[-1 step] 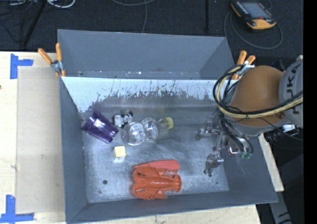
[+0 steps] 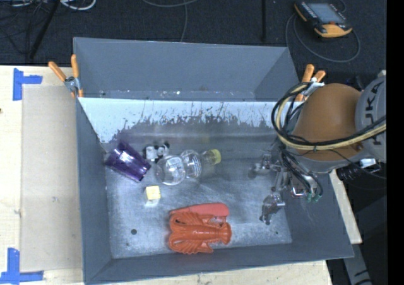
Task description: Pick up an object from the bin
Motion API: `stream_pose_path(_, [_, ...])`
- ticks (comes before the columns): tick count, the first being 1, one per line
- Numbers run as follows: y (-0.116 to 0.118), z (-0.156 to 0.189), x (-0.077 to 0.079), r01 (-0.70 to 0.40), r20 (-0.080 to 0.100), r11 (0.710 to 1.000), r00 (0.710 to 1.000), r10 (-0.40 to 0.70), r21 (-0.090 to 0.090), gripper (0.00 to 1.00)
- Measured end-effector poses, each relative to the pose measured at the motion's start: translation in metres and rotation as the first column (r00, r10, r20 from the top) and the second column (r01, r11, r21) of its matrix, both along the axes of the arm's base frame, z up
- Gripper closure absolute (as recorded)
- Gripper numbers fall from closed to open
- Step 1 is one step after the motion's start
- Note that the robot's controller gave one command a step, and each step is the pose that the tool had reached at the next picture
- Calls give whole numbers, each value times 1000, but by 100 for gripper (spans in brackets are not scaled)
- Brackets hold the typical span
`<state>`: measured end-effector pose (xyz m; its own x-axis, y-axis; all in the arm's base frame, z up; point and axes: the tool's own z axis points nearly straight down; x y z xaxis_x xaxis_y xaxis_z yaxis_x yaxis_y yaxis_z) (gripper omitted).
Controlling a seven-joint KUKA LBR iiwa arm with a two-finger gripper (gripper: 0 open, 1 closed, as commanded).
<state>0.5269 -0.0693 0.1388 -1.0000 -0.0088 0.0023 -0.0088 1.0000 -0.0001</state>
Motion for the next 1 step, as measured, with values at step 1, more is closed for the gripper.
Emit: stream_pose_path(1, [10, 10, -11, -27, -4, 1000, 1000, 27, -1, 0])
